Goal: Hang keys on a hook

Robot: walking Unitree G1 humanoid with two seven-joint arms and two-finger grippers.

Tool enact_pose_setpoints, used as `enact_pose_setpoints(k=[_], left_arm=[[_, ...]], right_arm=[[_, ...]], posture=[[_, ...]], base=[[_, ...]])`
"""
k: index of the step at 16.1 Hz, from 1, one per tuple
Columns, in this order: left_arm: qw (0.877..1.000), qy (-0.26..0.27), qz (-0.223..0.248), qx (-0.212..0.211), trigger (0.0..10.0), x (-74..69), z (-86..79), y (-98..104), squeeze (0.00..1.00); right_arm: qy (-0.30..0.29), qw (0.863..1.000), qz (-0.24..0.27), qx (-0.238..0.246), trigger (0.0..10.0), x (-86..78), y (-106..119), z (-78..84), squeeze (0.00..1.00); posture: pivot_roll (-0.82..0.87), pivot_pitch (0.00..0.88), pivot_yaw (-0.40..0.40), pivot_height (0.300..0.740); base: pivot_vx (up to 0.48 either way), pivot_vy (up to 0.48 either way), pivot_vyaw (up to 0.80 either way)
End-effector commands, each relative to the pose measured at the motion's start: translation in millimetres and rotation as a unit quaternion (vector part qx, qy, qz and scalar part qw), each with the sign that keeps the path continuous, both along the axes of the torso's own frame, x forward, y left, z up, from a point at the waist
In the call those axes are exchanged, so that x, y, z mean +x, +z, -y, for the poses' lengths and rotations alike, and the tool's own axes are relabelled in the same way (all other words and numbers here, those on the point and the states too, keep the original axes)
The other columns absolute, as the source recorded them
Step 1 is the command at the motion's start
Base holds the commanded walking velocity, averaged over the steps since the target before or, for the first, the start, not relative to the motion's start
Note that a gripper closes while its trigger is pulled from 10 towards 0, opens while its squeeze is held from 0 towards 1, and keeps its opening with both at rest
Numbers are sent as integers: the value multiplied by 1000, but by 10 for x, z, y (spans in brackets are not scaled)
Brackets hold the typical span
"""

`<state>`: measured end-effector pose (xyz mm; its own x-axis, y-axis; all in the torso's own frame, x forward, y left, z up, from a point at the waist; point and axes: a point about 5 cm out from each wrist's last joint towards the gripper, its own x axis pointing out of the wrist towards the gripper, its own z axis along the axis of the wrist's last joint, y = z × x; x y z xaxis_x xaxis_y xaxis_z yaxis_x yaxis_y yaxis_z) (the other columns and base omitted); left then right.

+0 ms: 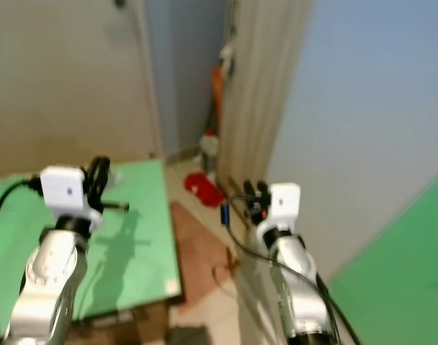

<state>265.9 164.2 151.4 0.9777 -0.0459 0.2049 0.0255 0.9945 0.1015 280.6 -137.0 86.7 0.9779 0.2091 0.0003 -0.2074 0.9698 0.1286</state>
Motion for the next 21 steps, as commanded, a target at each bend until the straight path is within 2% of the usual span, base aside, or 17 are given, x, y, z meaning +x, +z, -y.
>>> enact_pose_setpoints(k=[1,2,11,15,18,21], left_arm=[[1000,3,-2,0,0,0,-27,-10,0],[1000,1,-1,1,0,-1,-22,-11,0],[1000,-15,1,25,0,-13,33,-35,0],[1000,-19,8,16,0,-11,77,-10,0],[1000,-18,9,-5,0,-26,98,-17,0],[1000,-16,7,-6,0,-21,103,-29,0]], right_arm=[[7,1000,-7,-1,10000,-1,-21,-40,0],[8,1000,-8,-2,10000,-3,-26,-40,0],[15,1000,-24,-8,10000,8,-91,-39,0],[19,999,-33,-7,10000,23,-120,-31,0],[23,999,-40,-13,10000,24,-142,-8,0],[25,999,-42,-18,10000,23,-161,0,0]], posture=[[3,0,2,740],[3,0,3,740],[11,0,-3,740],[23,0,-16,740],[20,0,-26,740],[16,0,-28,740]], base=[[0,-480,0],[0,-480,0],[0,0,0],[-412,0,0],[-361,319,0],[-206,349,0]])
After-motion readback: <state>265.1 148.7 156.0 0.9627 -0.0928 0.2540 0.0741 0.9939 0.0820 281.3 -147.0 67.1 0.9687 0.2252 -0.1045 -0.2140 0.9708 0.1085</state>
